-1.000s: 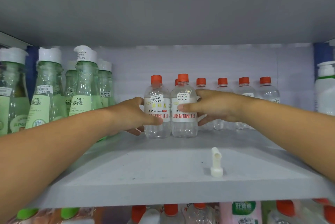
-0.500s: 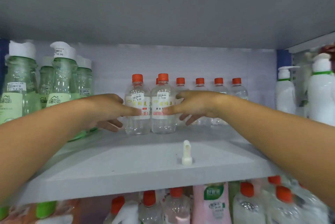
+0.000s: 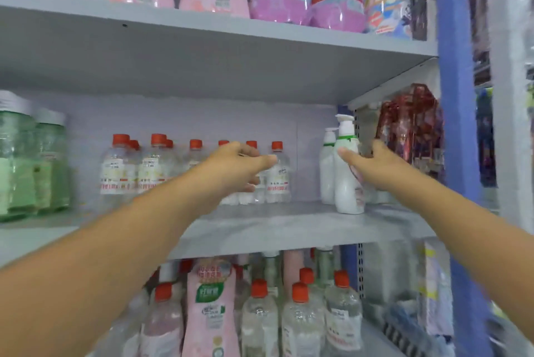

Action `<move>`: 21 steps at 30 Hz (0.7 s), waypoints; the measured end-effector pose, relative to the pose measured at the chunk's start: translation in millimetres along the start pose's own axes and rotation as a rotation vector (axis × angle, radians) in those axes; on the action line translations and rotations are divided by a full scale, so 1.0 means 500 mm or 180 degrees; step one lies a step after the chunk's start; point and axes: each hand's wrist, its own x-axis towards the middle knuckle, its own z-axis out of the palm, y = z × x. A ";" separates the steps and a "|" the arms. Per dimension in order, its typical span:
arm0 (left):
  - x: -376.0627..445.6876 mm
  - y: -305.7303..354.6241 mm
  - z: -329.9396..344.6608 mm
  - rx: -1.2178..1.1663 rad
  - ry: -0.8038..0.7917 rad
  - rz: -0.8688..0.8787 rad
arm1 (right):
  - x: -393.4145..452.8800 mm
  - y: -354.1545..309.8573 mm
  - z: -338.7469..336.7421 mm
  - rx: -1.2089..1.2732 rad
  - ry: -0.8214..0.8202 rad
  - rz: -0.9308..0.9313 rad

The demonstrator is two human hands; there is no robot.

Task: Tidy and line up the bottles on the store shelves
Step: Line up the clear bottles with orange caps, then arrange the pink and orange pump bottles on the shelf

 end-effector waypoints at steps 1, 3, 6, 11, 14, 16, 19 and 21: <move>0.004 0.004 0.039 0.0069 -0.0046 -0.0033 | 0.003 0.018 0.010 0.0055 -0.0289 0.0085; 0.011 0.007 0.100 0.0211 -0.0087 -0.0100 | 0.017 0.040 0.028 0.0086 -0.0445 -0.0046; 0.025 0.007 0.141 0.0230 -0.0111 -0.0235 | 0.012 0.020 0.049 -0.0062 -0.0598 -0.0341; 0.045 0.018 0.161 0.0021 0.0318 -0.0317 | -0.010 -0.024 0.101 0.0122 -0.1622 -0.0882; 0.050 0.012 0.154 0.0183 0.0755 -0.0280 | 0.017 -0.036 0.072 0.0224 -0.2171 -0.0740; 0.043 0.005 0.142 0.0299 0.0846 -0.0292 | 0.083 -0.030 0.044 0.0136 -0.1592 -0.0585; 0.026 0.001 0.125 0.0415 0.0844 -0.0278 | 0.173 -0.012 0.021 -0.0609 -0.0354 -0.0361; 0.012 0.003 0.107 0.0468 0.0889 -0.0280 | 0.210 0.007 0.028 -0.0483 -0.0397 -0.0098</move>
